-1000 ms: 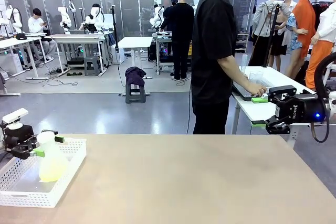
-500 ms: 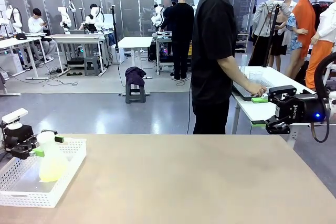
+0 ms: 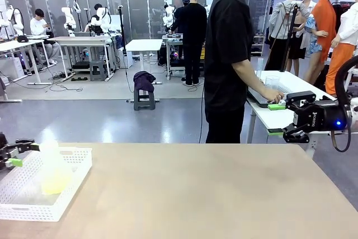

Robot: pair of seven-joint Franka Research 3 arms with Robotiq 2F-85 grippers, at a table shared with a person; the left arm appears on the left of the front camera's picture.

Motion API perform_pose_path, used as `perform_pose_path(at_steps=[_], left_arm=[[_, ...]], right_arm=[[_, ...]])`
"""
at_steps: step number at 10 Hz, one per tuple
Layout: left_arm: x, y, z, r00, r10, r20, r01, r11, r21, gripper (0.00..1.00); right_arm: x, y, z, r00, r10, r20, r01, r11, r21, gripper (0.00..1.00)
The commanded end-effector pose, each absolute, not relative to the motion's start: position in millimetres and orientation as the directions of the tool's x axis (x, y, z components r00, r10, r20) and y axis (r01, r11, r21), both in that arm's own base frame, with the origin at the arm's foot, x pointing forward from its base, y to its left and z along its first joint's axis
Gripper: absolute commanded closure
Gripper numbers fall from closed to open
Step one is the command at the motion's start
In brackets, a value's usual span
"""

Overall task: Prepare the solutions needed for the experiment.
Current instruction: When the human places the Big flask in the center of the table, pick up the Big flask and place it in the left Organizing basket.

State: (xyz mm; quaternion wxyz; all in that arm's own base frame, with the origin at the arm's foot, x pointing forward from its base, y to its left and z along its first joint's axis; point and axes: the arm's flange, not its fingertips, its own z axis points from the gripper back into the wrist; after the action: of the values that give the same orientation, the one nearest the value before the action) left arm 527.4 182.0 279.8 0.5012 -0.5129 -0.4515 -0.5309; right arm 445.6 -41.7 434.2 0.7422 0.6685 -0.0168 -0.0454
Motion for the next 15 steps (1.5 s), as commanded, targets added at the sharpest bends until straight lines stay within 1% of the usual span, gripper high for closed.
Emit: perform_pose_path(at_steps=[1, 2, 3, 4, 5, 6, 7, 8, 9, 10, 12, 13, 14, 15], left_arm=[[511.5, 176.3, 296.0, 0.188, -0.022, 0.982, 0.981, -0.054, -0.189, 0.00], [506.1, 180.1, 301.7, 0.329, -0.050, 0.943, 0.944, 0.023, -0.328, 0.00], [495.5, 180.6, 313.5, 0.484, -0.054, 0.873, 0.875, 0.036, -0.483, 0.00], [487.1, 178.5, 326.1, 0.585, -0.037, 0.810, 0.811, 0.033, -0.584, 0.00], [477.1, 177.5, 337.8, 0.664, -0.071, 0.745, 0.748, 0.071, -0.660, 0.00], [470.8, 174.4, 348.0, 0.717, -0.054, 0.695, 0.696, 0.110, -0.710, 0.00], [460.4, 176.3, 360.6, 0.809, 0.008, 0.588, 0.587, 0.041, -0.808, 0.00], [458.9, 179.1, 362.2, 0.863, 0.062, 0.501, 0.499, 0.047, -0.865, 0.00], [455.6, 184.2, 361.2, 0.886, 0.095, 0.454, 0.452, 0.042, -0.891, 0.00], [451.3, 187.8, 362.8, 0.904, 0.139, 0.405, 0.408, 0.008, -0.913, 0.00], [443.2, 192.5, 365.2, 0.935, 0.177, 0.308, 0.322, -0.056, -0.945, 0.00], [440.8, 195.5, 363.6, 0.940, 0.144, 0.308, 0.318, -0.050, -0.947, 0.00], [446.1, 193.6, 355.5, 0.927, 0.122, 0.355, 0.359, -0.004, -0.934, 0.00], [446.1, 193.6, 355.5, 0.927, 0.122, 0.355, 0.359, -0.004, -0.934, 0.00]], right_arm=[[445.6, -41.3, 435.8, 0.996, -0.087, -0.032, 0.041, 0.098, 0.994, 0.24], [445.6, -41.3, 435.8, 0.996, -0.087, -0.032, 0.041, 0.098, 0.994, 0.24], [445.6, -41.3, 435.8, 0.996, -0.087, -0.032, 0.041, 0.098, 0.994, 0.24], [445.6, -41.3, 435.8, 0.996, -0.087, -0.032, 0.041, 0.098, 0.994, 0.24], [445.6, -41.3, 435.8, 0.996, -0.087, -0.032, 0.041, 0.098, 0.994, 0.24], [445.6, -41.3, 435.8, 0.996, -0.087, -0.032, 0.041, 0.098, 0.994, 0.24], [445.6, -41.3, 435.8, 0.996, -0.087, -0.032, 0.041, 0.098, 0.994, 0.24], [445.6, -41.3, 435.8, 0.996, -0.087, -0.032, 0.041, 0.098, 0.994, 0.24], [445.6, -41.3, 435.8, 0.996, -0.087, -0.032, 0.041, 0.098, 0.994, 0.24], [445.6, -41.3, 435.8, 0.996, -0.087, -0.032, 0.041, 0.098, 0.994, 0.24], [445.6, -41.3, 435.8, 0.996, -0.087, -0.032, 0.041, 0.098, 0.994, 0.24], [445.6, -41.3, 435.8, 0.996, -0.087, -0.032, 0.041, 0.098, 0.994, 0.24], [445.6, -41.3, 435.8, 0.996, -0.087, -0.032, 0.041, 0.098, 0.994, 0.24], [445.6, -41.3, 435.8, 0.996, -0.087, -0.032, 0.041, 0.098, 0.994, 0.24]])
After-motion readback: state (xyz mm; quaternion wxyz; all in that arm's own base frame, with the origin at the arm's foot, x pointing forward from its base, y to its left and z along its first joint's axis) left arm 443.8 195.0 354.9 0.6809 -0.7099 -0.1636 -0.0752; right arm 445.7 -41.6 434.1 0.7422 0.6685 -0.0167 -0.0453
